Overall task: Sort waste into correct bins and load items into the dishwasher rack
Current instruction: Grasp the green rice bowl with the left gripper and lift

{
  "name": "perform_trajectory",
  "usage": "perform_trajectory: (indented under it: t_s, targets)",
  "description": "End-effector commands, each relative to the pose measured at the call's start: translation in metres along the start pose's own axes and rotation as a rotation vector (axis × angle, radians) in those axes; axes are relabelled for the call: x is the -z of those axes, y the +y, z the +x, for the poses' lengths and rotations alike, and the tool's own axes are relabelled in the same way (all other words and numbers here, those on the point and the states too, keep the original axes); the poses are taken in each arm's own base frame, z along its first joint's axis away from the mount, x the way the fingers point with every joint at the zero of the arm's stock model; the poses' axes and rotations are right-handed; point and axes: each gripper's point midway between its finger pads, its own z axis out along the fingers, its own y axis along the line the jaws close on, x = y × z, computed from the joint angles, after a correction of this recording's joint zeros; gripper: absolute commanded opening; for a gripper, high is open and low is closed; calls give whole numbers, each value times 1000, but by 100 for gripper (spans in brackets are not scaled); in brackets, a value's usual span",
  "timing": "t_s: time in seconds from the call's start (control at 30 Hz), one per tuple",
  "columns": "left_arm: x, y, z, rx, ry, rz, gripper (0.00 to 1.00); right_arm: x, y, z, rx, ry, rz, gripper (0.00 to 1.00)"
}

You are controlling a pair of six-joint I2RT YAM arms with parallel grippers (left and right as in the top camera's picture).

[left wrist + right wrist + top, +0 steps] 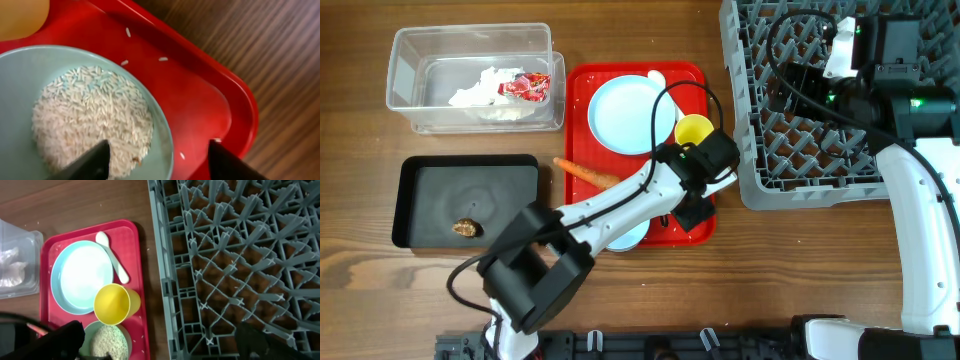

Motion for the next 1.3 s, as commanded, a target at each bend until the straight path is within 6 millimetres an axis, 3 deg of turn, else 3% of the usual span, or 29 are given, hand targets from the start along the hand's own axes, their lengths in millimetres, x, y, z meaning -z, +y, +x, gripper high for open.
perform_trajectory:
  t_s: [0.0, 0.27, 0.53, 0.67, 0.93, 1.07, 1.27]
  targets:
    - [-10, 4, -1, -10, 10, -24, 43, -1, -3, -4, -16, -6, 17, 100]
    - [-10, 5, -2, -9, 6, -28, 23, -1, -4, -2, -16, 1, 19, 100]
    - [-15, 4, 1, -14, 21, -38, 21, -1, -4, -2, -16, 4, 20, 100]
    - [-31, 13, 9, 9, 68, -88, 4, -1, -4, -2, -16, 4, 20, 100]
    - [-33, 17, 10, 28, 77, -116, 4, -1, -4, -2, -16, 3, 20, 100]
    - [-13, 18, 1, 72, 51, -118, 4, -1, -4, -2, -16, 4, 20, 100]
    - [44, 29, -22, 117, -31, -132, 4, 0, -4, 1, -17, 13, 22, 100]
